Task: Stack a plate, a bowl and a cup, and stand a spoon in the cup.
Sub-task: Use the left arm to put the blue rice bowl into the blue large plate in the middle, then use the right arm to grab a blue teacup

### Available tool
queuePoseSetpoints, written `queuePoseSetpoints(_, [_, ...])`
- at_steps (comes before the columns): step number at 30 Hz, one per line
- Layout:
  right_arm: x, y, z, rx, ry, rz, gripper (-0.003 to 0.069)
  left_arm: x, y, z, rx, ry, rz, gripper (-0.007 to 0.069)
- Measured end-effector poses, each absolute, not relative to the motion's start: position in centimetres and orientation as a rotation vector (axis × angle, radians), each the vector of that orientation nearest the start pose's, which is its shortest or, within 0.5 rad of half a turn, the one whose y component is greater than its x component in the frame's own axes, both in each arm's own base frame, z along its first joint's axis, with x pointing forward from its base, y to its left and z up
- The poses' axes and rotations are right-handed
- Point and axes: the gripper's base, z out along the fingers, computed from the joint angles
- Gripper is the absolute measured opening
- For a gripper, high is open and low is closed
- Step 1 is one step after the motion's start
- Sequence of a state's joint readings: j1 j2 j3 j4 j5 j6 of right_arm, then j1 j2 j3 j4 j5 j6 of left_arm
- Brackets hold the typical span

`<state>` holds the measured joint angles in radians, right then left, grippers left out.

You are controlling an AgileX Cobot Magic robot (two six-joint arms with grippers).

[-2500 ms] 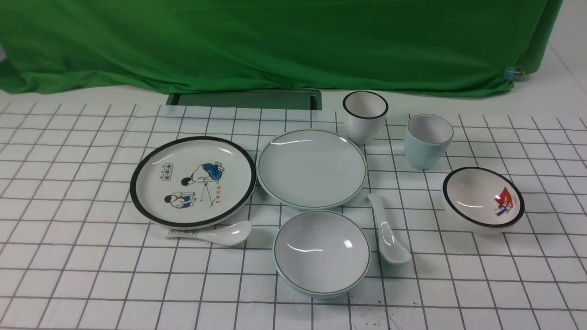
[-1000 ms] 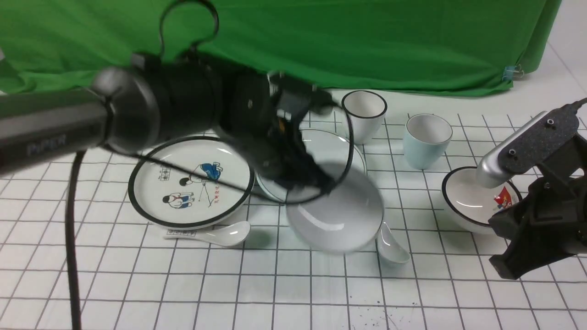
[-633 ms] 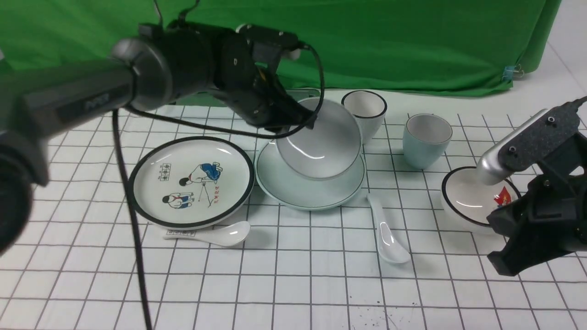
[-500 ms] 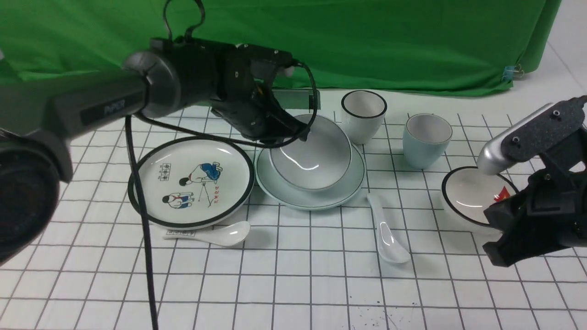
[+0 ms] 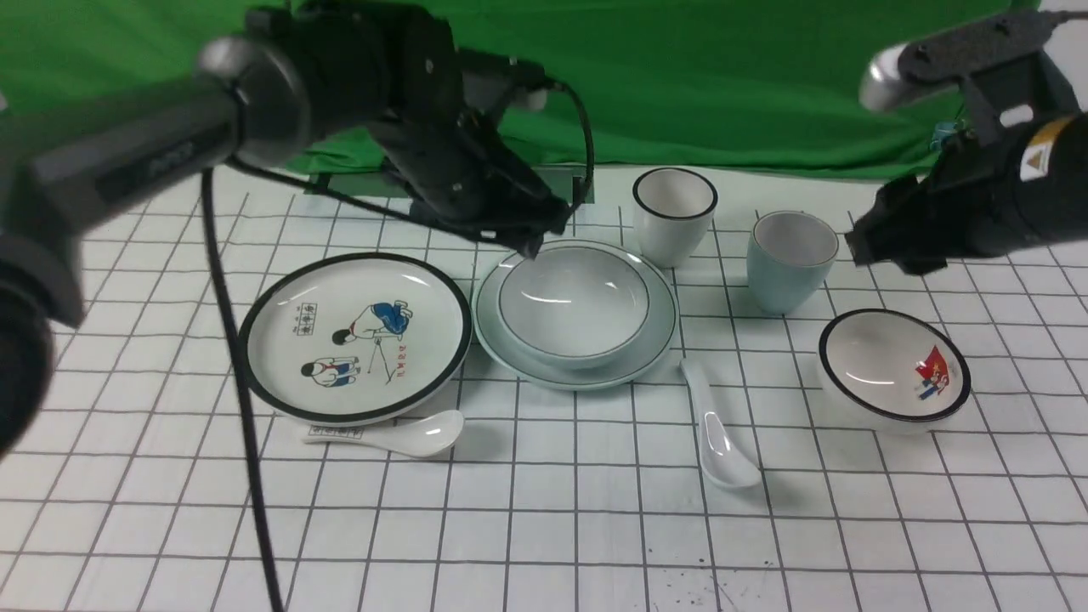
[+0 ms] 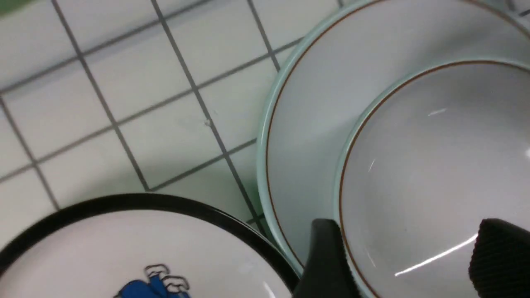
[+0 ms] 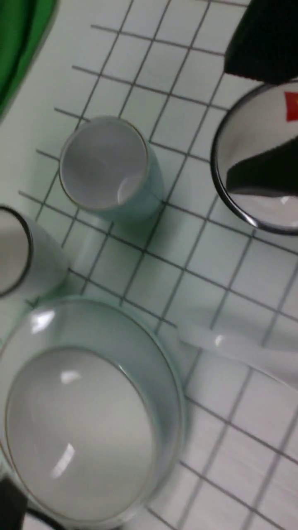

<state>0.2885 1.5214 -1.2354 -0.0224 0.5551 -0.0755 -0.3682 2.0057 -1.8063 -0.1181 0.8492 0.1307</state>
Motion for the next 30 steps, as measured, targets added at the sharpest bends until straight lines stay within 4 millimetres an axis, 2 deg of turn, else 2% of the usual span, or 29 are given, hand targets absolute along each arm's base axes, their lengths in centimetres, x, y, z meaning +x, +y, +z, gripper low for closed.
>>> queuePoseSetpoints(1, [33.3,9.5,31.5,-0.429,2.298,0.081,0.0353,42.0,-17.0,29.5,0.569,2.455,-0.232,0.0434])
queuePoseSetpoints(3, [37.4,9.3,29.9,-0.401,2.389,0.059,0.0378,39.0,-15.7,35.6,0.581,2.344,-0.216,0.0417])
queuePoseSetpoints(4, [37.7,9.3,29.7,-0.401,2.395,0.057,0.0381,39.0,-15.7,35.6,0.583,2.344,-0.214,0.0417])
queuePoseSetpoints(5, [39.6,9.4,28.9,-0.395,2.423,0.052,0.0403,36.8,-14.9,38.7,0.586,2.279,-0.209,0.0373])
queuePoseSetpoints(6, [40.8,9.7,28.3,-0.396,2.439,0.051,0.0416,35.4,-14.3,40.1,0.584,2.246,-0.209,0.0335])
queuePoseSetpoints(9, [44.0,10.3,26.5,-0.396,2.470,0.051,0.0433,31.2,-12.6,42.3,0.575,2.192,-0.205,0.0188])
queuePoseSetpoints(10, [44.8,10.4,25.7,-0.391,2.483,0.052,0.0434,29.9,-12.1,42.3,0.574,2.186,-0.202,0.0135])
queuePoseSetpoints(11, [45.1,10.4,25.2,-0.392,2.494,0.051,0.0433,29.4,-11.9,42.2,0.574,2.187,-0.202,0.0114])
queuePoseSetpoints(12, [46.1,10.3,24.0,-0.380,2.509,0.049,0.0429,27.5,-11.1,41.8,0.577,2.193,-0.192,0.0054])
queuePoseSetpoints(14, [47.1,10.2,22.8,-0.368,2.522,0.046,0.0409,25.4,-10.2,40.6,0.589,2.210,-0.160,-0.0008])
queuePoseSetpoints(17, [48.2,9.8,21.0,-0.355,2.547,0.041,0.0314,21.1,-7.8,39.2,0.565,2.204,-0.078,-0.0034])
queuePoseSetpoints(18, [48.2,9.8,21.0,-0.353,2.548,0.040,0.0307,20.8,-7.7,39.2,0.562,2.203,-0.072,-0.0034])
queuePoseSetpoints(19, [48.2,9.8,20.9,-0.360,2.550,0.038,0.0244,18.8,-6.5,38.4,0.539,2.196,-0.020,-0.0035])
queuePoseSetpoints(20, [48.3,9.7,21.0,-0.372,2.548,0.034,0.0193,17.4,-5.6,37.9,0.524,2.181,0.017,-0.0035])
queuePoseSetpoints(21, [48.3,9.8,21.1,-0.380,2.545,0.031,0.0184,17.2,-5.4,37.6,0.526,2.185,0.033,-0.0035])
queuePoseSetpoints(22, [48.2,9.7,21.3,-0.413,2.548,0.022,0.0118,15.7,-4.6,37.2,0.504,2.152,0.058,-0.0035])
queuePoseSetpoints(23, [48.1,9.8,21.4,-0.419,2.561,0.028,0.0086,14.8,-4.1,36.6,0.485,2.128,0.069,-0.0035])
queuePoseSetpoints(24, [48.1,9.8,21.5,-0.422,2.561,0.027,0.0083,14.6,-4.0,36.5,0.486,2.123,0.072,-0.0035])
queuePoseSetpoints(25, [47.8,9.7,22.3,-0.430,2.576,0.032,0.0082,13.5,-3.5,35.4,0.467,2.070,0.067,-0.0035])
queuePoseSetpoints(27, [47.0,9.9,24.2,-0.435,2.593,0.072,0.0082,12.5,-3.3,33.5,0.454,1.992,0.032,-0.0035])
queuePoseSetpoints(28, [47.0,9.9,24.4,-0.436,2.592,0.084,0.0082,12.4,-3.4,33.4,0.454,1.985,0.028,-0.0035])
queuePoseSetpoints(29, [46.6,10.1,25.4,-0.438,2.583,0.113,0.0082,12.2,-3.4,32.6,0.456,1.960,0.015,-0.0035])
queuePoseSetpoints(30, [45.9,10.7,27.3,-0.458,2.546,0.159,0.0082,12.0,-3.5,31.2,0.463,1.926,-0.005,-0.0035])
